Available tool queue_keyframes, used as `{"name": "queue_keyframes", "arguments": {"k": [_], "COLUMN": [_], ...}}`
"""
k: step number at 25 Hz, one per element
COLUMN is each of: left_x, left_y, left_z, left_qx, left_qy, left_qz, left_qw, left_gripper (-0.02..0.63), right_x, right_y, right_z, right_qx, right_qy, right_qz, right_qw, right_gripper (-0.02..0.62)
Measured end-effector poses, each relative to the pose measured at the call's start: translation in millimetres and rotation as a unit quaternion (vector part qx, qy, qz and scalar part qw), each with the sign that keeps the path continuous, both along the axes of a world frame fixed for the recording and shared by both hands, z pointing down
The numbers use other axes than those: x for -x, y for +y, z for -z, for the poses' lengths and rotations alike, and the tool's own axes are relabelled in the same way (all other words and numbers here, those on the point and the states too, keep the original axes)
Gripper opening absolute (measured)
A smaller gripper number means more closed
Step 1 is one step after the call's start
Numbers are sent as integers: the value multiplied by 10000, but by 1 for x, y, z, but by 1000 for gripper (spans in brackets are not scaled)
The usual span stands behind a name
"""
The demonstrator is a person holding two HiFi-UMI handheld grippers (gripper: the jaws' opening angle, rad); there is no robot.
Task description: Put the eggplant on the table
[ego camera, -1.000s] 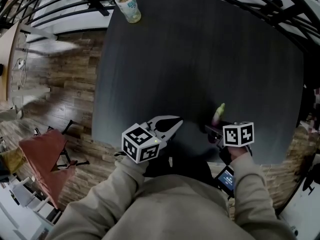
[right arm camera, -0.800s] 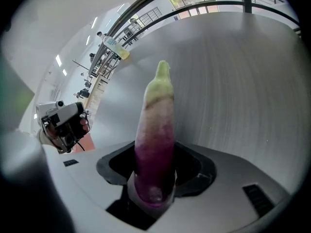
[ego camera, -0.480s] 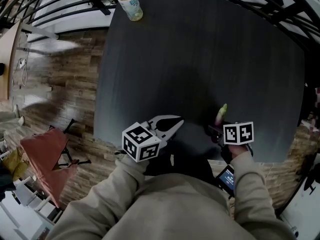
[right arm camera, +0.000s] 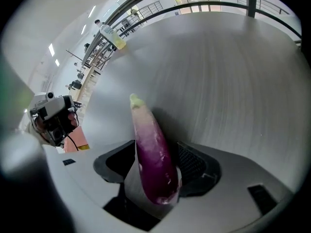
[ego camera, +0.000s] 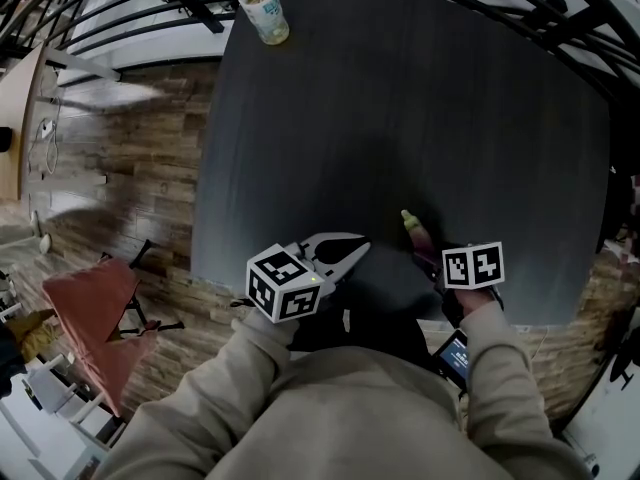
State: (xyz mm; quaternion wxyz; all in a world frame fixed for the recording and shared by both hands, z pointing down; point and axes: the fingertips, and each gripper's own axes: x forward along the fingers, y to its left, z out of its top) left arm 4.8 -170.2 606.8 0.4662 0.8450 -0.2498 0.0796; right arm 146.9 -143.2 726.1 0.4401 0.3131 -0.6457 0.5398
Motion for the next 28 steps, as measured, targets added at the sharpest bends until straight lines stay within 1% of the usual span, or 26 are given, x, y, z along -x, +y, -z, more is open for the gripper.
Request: {"name": "queue_keyframes", "arguments": {"k": [7,15,19,22,25,28], "left_x": [3,8,11,10,8,8], "left_y": [0,-7,-21,-32,-44,-53], "left_z": [2,21,38,53,66,73], "left_qx": [-10,-196,-403,-552,-646,-725], "left_qy": [-50,-141,-201,-213,-207,-287], "left_qz": [-16,-63,-129,-167,-156,-168], "left_qw": [10000,9997,9989,9981,9976,9968], "left_gripper": [2,2,2,2,2,2], "right_x": [0,2,2,-3,-11,-18], "right_y": [0,-11,-30,-44,-60,-75], "right_z": [3,22,48,73,100,125], "right_qx": [3,-173,-461,-698,-939,-1190], "right_qy": [-6,-83,-175,-353,-582,-827], "right_qz": [-39,-107,-199,-394,-616,-832], "right_qw": [10000,9998,9986,9962,9920,9859], "right_gripper": [273,273,273,273,273,272]}}
